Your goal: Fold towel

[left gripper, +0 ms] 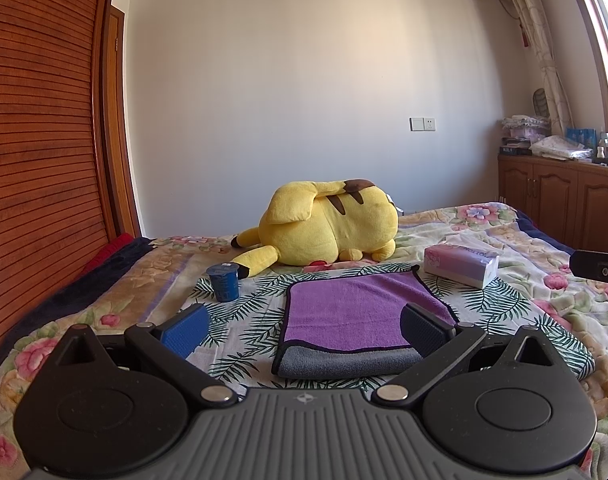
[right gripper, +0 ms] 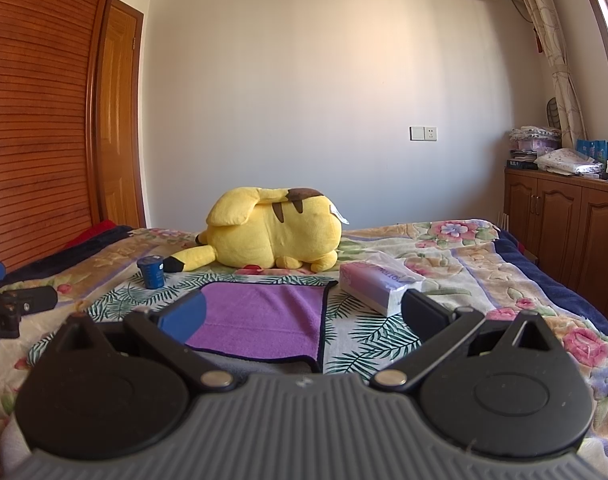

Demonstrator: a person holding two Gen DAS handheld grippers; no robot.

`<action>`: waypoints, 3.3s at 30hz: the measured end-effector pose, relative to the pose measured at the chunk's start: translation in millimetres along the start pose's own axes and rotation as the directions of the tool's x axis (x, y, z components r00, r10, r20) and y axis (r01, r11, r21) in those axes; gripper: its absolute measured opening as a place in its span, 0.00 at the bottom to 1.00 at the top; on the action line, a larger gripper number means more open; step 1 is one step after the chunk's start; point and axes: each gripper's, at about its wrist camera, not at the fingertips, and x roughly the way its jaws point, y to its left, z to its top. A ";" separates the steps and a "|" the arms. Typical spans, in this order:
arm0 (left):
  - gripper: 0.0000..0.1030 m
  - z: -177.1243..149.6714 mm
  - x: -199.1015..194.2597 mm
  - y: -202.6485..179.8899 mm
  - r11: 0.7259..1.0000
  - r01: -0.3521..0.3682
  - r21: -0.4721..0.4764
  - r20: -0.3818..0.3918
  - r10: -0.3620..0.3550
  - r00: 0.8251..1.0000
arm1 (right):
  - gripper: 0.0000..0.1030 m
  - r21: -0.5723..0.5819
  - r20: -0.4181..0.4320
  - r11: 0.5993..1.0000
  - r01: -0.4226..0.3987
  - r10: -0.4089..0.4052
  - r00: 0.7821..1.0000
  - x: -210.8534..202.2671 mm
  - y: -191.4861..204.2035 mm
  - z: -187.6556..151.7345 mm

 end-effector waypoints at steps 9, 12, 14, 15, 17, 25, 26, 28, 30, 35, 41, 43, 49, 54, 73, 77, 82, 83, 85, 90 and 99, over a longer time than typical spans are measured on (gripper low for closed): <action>0.84 -5.9 4.7 0.5 1.000 0.002 0.006 -0.017 -0.002 1.000 | 1.00 -0.002 -0.003 1.000 -0.002 0.002 1.000 1.4 1.9 -0.6; 0.84 -10.0 5.9 -1.9 1.000 0.006 0.013 -0.030 -0.005 1.000 | 1.00 -0.006 -0.007 1.000 -0.002 0.001 1.000 1.8 2.8 -0.9; 0.84 -8.5 4.9 -3.2 1.000 0.009 0.016 -0.034 -0.008 0.999 | 1.00 -0.007 -0.008 1.000 0.000 0.000 1.000 2.1 3.0 -0.9; 0.84 -8.2 5.1 -3.6 1.000 0.010 0.018 -0.036 -0.009 0.999 | 1.00 -0.006 -0.010 1.000 -0.001 0.001 1.000 2.3 3.0 -0.8; 0.84 -8.7 5.6 -4.2 1.000 0.012 0.021 -0.041 -0.011 0.999 | 1.00 -0.005 -0.014 1.000 -0.002 0.002 1.000 3.2 3.2 -0.7; 0.84 -10.0 9.5 -8.2 0.999 0.014 0.037 -0.066 -0.012 0.998 | 1.00 -0.015 -0.043 1.000 -0.016 0.015 0.999 10.6 6.9 -2.8; 0.84 -10.1 10.6 -9.0 0.999 0.013 0.041 -0.072 -0.010 0.997 | 1.00 -0.017 -0.045 1.000 -0.018 0.017 0.999 11.3 7.7 -3.1; 0.84 -10.5 12.2 -9.5 0.999 0.015 0.044 -0.079 -0.012 0.997 | 1.00 -0.022 -0.048 1.000 -0.022 0.021 0.999 12.4 8.9 -3.4; 0.84 -11.7 11.9 -11.0 0.999 0.016 0.046 -0.086 -0.012 0.996 | 1.00 -0.027 -0.052 0.999 -0.026 0.025 0.998 13.1 10.3 -3.5; 0.84 -12.6 14.6 -11.8 0.998 0.017 0.057 -0.107 -0.010 0.994 | 1.00 -0.034 -0.064 0.999 -0.038 0.036 0.997 17.7 12.5 -3.5; 0.84 -15.7 21.8 -14.9 0.997 0.020 0.073 -0.145 -0.010 0.989 | 1.00 -0.039 -0.082 0.998 -0.046 0.043 0.996 25.7 11.7 -3.4; 0.84 -16.1 24.3 -15.8 0.997 0.023 0.077 -0.154 -0.011 0.988 | 1.00 -0.036 -0.094 0.998 -0.052 0.049 0.994 29.0 11.5 -3.6; 0.84 -18.1 33.2 -16.3 0.996 0.030 0.088 -0.180 -0.014 0.984 | 1.00 -0.046 -0.122 0.996 -0.077 0.071 0.990 37.5 13.9 -4.7; 0.84 -17.3 39.7 -16.3 0.995 0.022 0.099 -0.187 -0.003 0.982 | 1.00 -0.069 -0.145 0.993 -0.095 0.084 0.986 46.5 16.8 -5.9; 0.84 -5.2 90.5 0.6 0.996 0.019 0.091 -0.233 0.003 0.972 | 0.89 -0.084 -0.236 0.987 -0.139 0.115 0.965 92.7 19.6 -11.2; 0.84 -5.9 105.9 3.7 0.994 0.028 0.105 -0.249 -0.001 0.968 | 0.89 -0.080 -0.259 0.987 -0.139 0.114 0.959 105.0 18.1 -13.6; 0.84 -10.7 128.7 12.6 0.995 0.047 0.090 -0.283 -0.020 0.959 | 0.86 -0.068 -0.296 0.987 -0.148 0.122 0.947 118.2 16.3 -17.8; 0.84 -11.7 132.3 14.4 0.995 0.052 0.084 -0.290 -0.025 0.957 | 0.86 -0.068 -0.305 0.986 -0.150 0.123 0.944 121.1 16.0 -19.0; 0.84 -13.0 140.9 18.2 0.995 0.063 0.074 -0.304 -0.038 0.952 | 0.86 -0.068 -0.323 0.986 -0.154 0.124 0.938 126.8 14.9 -21.3; 0.78 -16.0 160.5 23.0 0.994 0.082 0.071 -0.327 -0.054 0.944 | 0.85 -0.064 -0.361 0.985 -0.161 0.128 0.924 139.5 14.0 -25.6; 0.61 -20.7 190.4 34.1 0.993 0.107 0.053 -0.339 -0.083 0.937 | 0.84 -0.015 -0.401 0.982 -0.188 0.166 0.901 151.9 9.9 -31.1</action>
